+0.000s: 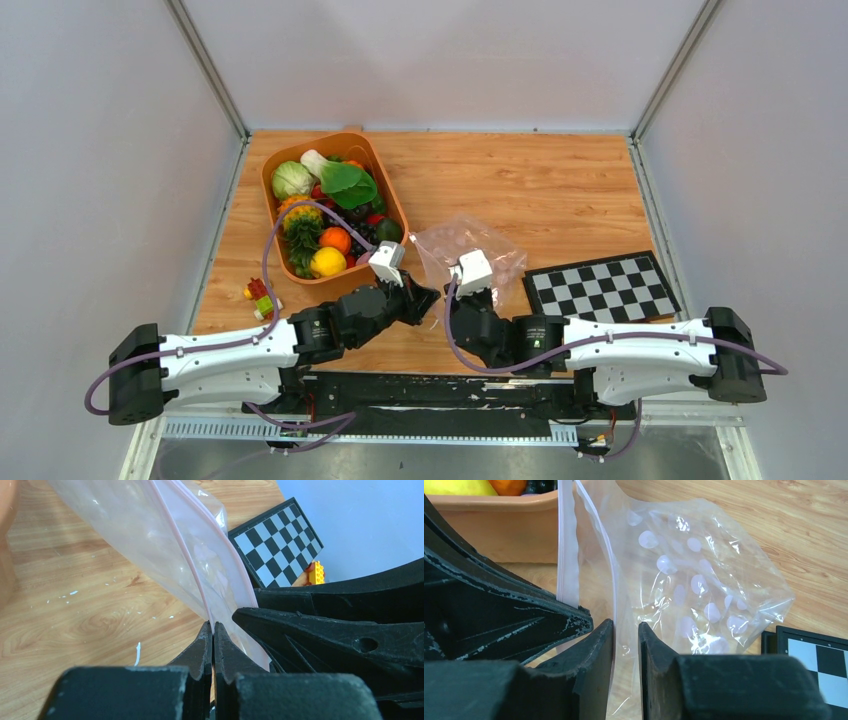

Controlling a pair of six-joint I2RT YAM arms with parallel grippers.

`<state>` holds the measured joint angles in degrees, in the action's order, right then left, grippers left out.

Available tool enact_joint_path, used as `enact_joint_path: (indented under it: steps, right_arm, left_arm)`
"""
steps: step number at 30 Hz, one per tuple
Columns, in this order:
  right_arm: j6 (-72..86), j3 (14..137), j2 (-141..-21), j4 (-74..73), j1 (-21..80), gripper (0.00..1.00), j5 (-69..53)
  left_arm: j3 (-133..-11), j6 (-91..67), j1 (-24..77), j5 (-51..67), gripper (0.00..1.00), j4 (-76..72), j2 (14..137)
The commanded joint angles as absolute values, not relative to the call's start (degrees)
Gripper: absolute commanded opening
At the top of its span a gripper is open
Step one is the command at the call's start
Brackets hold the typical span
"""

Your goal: Place the food in the zip-top bag and seal the zipper

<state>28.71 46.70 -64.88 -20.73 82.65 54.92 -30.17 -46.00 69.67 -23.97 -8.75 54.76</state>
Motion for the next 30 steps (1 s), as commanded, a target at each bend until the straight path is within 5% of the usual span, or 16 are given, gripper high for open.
enact_joint_path:
  steps: [1, 7, 13, 18, 30]
  right_arm:
    - [26.21, 45.53, -64.1, -14.51, 81.7, 0.25, 55.22]
    - [22.97, 44.81, -63.7, -10.79, 79.93, 0.24, 52.98]
    - [22.31, 47.15, -62.46, -15.61, 76.51, 0.0, 51.48]
    - [20.05, 49.26, -56.76, -19.27, 71.93, 0.0, 49.76]
    - [16.23, 60.6, -55.66, -31.72, 65.25, 0.0, 48.57]
  left_arm:
    - [-32.31, -45.29, 69.93, -24.05, 0.0, -8.78, 53.54]
    - [-33.84, -43.95, 69.9, -25.01, 0.0, -6.0, 52.85]
    - [-36.61, -42.36, 69.88, -29.35, 0.0, -0.74, 53.17]
    - [-40.98, -41.47, 68.81, -36.97, 0.0, 9.82, 54.38]
    - [-56.83, -35.88, 58.0, -25.37, 0.0, 16.61, 69.97]
